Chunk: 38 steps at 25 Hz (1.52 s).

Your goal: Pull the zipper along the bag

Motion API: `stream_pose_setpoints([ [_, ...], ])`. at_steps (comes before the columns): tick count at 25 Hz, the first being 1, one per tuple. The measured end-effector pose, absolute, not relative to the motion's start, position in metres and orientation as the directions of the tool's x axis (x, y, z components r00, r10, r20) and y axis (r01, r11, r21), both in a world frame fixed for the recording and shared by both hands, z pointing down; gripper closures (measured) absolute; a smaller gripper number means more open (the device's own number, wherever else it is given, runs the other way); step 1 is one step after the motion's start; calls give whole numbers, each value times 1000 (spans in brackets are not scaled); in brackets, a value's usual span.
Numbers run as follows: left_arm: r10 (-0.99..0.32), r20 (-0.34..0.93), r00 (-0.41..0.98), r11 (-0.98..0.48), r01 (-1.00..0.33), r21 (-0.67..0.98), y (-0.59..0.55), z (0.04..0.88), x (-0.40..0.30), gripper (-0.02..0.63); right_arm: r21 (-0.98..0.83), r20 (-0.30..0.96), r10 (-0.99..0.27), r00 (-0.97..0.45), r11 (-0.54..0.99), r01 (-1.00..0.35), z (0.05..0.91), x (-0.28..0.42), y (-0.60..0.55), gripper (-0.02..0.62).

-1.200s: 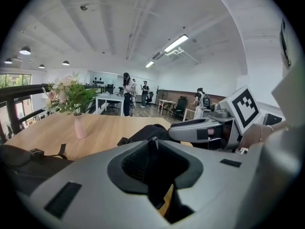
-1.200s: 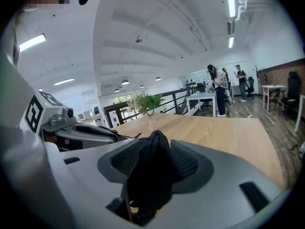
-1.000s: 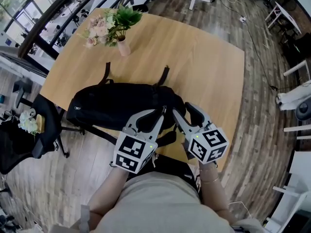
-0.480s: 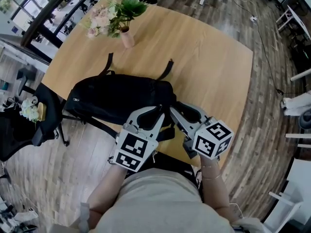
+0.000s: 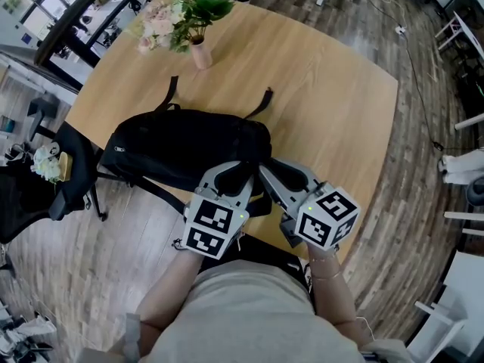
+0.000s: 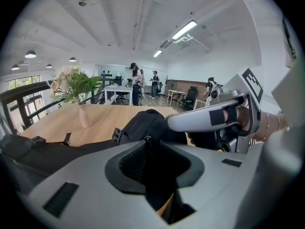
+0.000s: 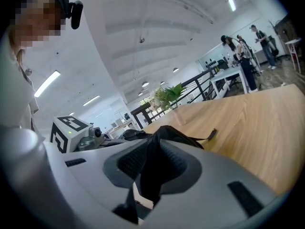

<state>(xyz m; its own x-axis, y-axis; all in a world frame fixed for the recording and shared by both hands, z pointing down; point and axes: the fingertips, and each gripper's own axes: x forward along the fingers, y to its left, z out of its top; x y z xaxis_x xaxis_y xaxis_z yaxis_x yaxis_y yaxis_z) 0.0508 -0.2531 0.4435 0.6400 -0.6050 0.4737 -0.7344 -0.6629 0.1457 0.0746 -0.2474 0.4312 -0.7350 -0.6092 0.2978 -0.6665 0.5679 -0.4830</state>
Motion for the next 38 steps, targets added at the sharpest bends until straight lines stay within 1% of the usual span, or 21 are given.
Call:
stream_pose_setpoints([
  [5, -599, 459, 656, -669, -725, 163, -258, 446, 53, 518, -488, 312, -608, -730, 557, -672, 430, 76, -249, 512],
  [9, -617, 454, 642, -661, -737, 144, -261, 447, 51, 520, -485, 308, -614, -727, 556, -675, 430, 75, -250, 514],
  [15, -616, 482, 623, -658, -743, 122, -261, 451, 44, 586, -480, 300, -616, -728, 562, -674, 430, 77, -248, 514],
  [18, -601, 483, 637, -667, -732, 137, -259, 448, 42, 588, -454, 304, -627, -717, 567, -688, 430, 79, -248, 511],
  [19, -597, 480, 643, -668, -730, 146, -258, 447, 41, 588, -434, 310, -633, -709, 570, -698, 430, 80, -249, 503],
  [21, -595, 472, 651, -667, -727, 162, -257, 444, 41, 589, -388, 336, -646, -686, 568, -725, 429, 81, -250, 447],
  [23, -597, 468, 651, -663, -729, 170, -257, 443, 39, 589, -370, 358, -651, -670, 559, -742, 429, 80, -252, 435],
  [27, -595, 466, 655, -664, -727, 174, -254, 442, 38, 589, -408, 358, -642, -678, 546, -732, 432, 76, -251, 425],
  [30, -596, 459, 659, -671, -723, 166, -254, 439, 39, 589, -403, 365, -637, -679, 549, -732, 433, 73, -251, 428],
  [32, -597, 453, 663, -681, -717, 152, -254, 438, 37, 589, -384, 375, -638, -672, 553, -739, 433, 74, -250, 469],
  [34, -590, 451, 669, -686, -711, 156, -253, 438, 35, 589, -356, 389, -650, -653, 547, -757, 432, 76, -250, 493],
  [38, -574, 447, 686, -685, -701, 197, -254, 437, 33, 588, -315, 402, -683, -610, 523, -792, 430, 81, -252, 499],
])
